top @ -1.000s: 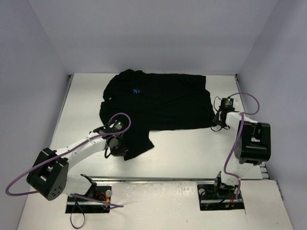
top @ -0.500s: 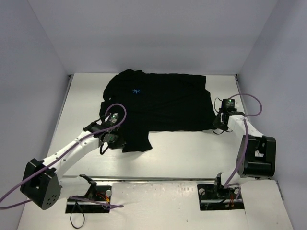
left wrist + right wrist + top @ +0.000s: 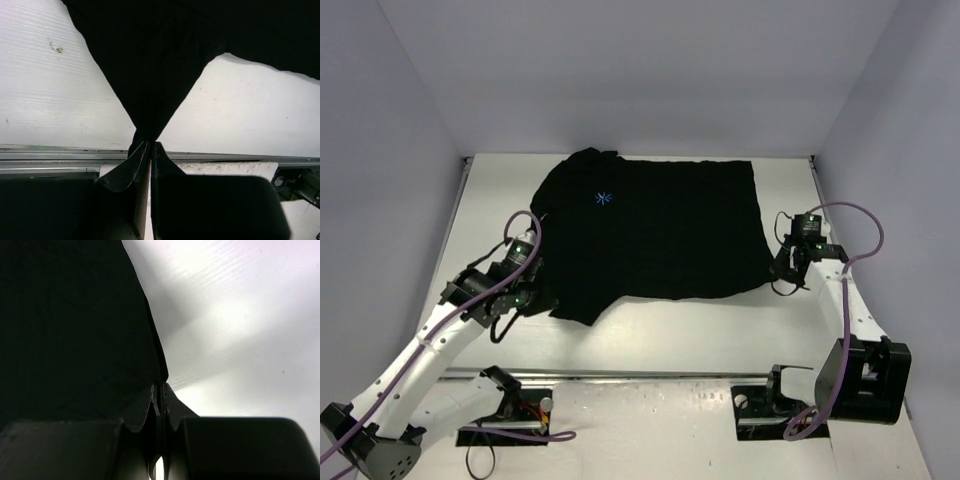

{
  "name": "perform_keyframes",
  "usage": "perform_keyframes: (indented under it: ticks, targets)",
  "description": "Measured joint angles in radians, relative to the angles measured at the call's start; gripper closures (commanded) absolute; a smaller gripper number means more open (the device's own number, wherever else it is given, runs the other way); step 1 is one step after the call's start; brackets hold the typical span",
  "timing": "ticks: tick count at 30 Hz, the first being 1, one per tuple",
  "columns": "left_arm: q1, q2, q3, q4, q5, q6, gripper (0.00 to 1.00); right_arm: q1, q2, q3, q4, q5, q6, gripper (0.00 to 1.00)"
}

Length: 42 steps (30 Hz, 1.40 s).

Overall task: Fold and stack the t-shirts
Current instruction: Grap the side of the flattened tshirt closest away from the robot with both arms, then fold the flattened tshirt in 1/3 of the way

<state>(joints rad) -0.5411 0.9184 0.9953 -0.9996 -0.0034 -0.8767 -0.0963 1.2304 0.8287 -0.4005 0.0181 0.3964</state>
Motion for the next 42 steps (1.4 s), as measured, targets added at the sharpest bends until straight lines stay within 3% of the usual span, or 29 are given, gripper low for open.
perform_keyframes:
  ticks: [5, 9, 13, 25, 36, 42]
  targets:
    - [0.022, 0.029, 0.085, -0.036, -0.036, 0.010, 1.00, 0.000, -0.004, 0.034, -0.052, 0.001, -0.008, 1.00]
    - [0.132, 0.085, 0.164, -0.046, -0.044, 0.052, 1.00, 0.000, 0.023, 0.113, -0.074, 0.005, -0.026, 1.00]
    - [0.227, 0.183, 0.251, -0.020, -0.050, 0.117, 1.00, 0.000, 0.089, 0.193, -0.074, 0.007, -0.043, 1.00]
    - [0.354, 0.532, 0.448, 0.120, 0.012, 0.262, 1.00, 0.000, 0.354, 0.354, -0.064, 0.004, -0.096, 1.00]
    - [0.366, 0.782, 0.707, 0.168, 0.070, 0.375, 1.00, 0.000, 0.523, 0.455, -0.044, -0.001, -0.116, 1.00]
    - [0.366, 0.891, 0.771, 0.172, 0.074, 0.432, 1.00, 0.006, 0.597, 0.502, -0.038, -0.004, -0.118, 1.00]
